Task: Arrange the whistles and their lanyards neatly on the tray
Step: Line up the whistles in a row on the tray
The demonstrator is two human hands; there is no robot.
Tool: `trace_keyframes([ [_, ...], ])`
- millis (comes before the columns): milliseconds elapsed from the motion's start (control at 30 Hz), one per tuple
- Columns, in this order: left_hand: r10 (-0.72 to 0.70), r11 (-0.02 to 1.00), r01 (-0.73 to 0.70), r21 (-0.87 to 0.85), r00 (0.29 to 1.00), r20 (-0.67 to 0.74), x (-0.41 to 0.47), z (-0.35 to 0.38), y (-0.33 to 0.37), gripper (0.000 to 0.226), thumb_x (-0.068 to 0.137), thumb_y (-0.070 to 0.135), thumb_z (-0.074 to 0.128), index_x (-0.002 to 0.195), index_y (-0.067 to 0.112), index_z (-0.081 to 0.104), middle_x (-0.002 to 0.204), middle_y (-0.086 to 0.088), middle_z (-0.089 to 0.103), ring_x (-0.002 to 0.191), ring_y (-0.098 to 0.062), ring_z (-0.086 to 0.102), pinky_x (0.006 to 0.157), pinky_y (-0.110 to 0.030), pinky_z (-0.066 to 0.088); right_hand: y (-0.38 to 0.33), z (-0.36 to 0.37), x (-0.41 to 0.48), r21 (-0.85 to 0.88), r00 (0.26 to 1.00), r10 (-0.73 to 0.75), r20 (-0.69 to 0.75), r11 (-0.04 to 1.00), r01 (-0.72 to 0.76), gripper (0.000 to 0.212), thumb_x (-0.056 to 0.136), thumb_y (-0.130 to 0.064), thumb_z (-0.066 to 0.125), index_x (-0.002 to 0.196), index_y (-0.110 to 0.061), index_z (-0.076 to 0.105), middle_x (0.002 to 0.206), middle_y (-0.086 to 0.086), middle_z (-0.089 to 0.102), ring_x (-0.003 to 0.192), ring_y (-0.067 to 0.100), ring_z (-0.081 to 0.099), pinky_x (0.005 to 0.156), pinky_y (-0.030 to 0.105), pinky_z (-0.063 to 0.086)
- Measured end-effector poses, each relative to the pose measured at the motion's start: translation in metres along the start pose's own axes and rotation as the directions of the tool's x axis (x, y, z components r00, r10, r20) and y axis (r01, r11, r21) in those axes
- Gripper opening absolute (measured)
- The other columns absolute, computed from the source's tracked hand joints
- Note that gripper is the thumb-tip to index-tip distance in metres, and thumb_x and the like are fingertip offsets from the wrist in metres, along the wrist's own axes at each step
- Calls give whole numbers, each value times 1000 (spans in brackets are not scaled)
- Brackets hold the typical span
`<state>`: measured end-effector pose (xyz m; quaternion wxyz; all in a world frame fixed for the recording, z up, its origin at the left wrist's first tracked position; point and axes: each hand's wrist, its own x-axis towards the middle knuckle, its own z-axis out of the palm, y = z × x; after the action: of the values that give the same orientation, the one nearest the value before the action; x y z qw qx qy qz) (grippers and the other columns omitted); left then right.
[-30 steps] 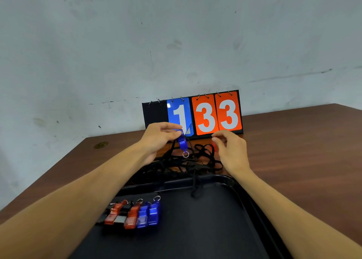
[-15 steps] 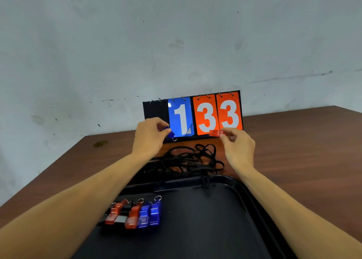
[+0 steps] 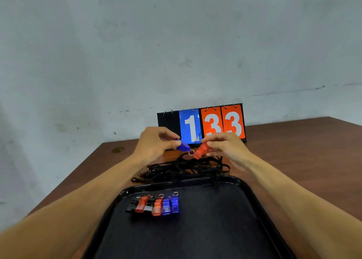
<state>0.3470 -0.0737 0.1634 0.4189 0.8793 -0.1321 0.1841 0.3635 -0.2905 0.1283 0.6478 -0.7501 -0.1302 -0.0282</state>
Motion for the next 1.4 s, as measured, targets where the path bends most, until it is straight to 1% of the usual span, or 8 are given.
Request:
trace_keyframes([
  [200,37,997,-42,71,996,81,-44,-4,14,13,74,15,80,81,23,73,73,16,67,67,7,62,60,-3,44,-6,-7,-49,-70,968,145,206,989,-133,16,90,-4,59,104,-6,66,104,15,66,85,20,68,78,28,57],
  [367,125,930,-204,307,958,257,-79,17,22,20,76,20,78,95,16,76,91,4,72,75,0,61,77,-15,49,17,2,-74,-165,941,222,255,969,-184,17,88,-7,64,104,-7,60,91,18,71,75,21,69,75,32,58],
  [467,150,883,-282,374,927,343,-94,33,22,22,79,24,76,99,18,76,95,3,73,82,-5,61,84,-21,47,27,8,-81,-312,961,171,216,945,-97,6,88,-7,63,93,-8,64,88,13,71,70,16,68,68,28,58],
  [633,198,835,-360,417,902,384,-101,41,16,22,74,29,79,94,19,78,86,3,75,75,-4,60,76,-11,39,27,9,-90,-623,977,36,208,775,104,8,87,-18,65,83,-24,67,82,-9,70,67,-3,62,62,13,49],
  [767,117,875,-287,389,906,406,-103,41,8,32,73,25,80,103,16,72,89,1,74,83,-7,66,87,-18,44,24,12,-99,-723,972,-85,220,655,221,7,89,-23,62,93,-25,68,90,-12,61,80,2,55,72,13,39],
  [900,89,852,-294,434,896,434,-104,39,4,43,76,27,78,116,19,66,96,4,70,89,-7,58,81,-17,38,22,15,-108,-773,957,-198,212,565,288,18,89,-24,62,107,-24,65,98,-11,50,91,4,47,81,18,37],
  [1133,3,879,-254,404,849,528,-98,25,-3,65,82,33,71,139,20,43,138,2,49,126,-13,44,104,-26,35,21,27,-119,-772,929,-93,357,531,350,36,82,-51,64,110,-29,64,103,-10,54,96,5,50,86,22,42],
  [1400,-36,833,-330,444,768,639,-85,25,-7,59,87,36,64,140,20,44,141,1,48,129,-16,43,106,-30,35,31,28,-104,-748,940,-157,302,572,336,24,81,-34,72,103,-28,67,104,-9,60,98,5,53,91,21,43],
])
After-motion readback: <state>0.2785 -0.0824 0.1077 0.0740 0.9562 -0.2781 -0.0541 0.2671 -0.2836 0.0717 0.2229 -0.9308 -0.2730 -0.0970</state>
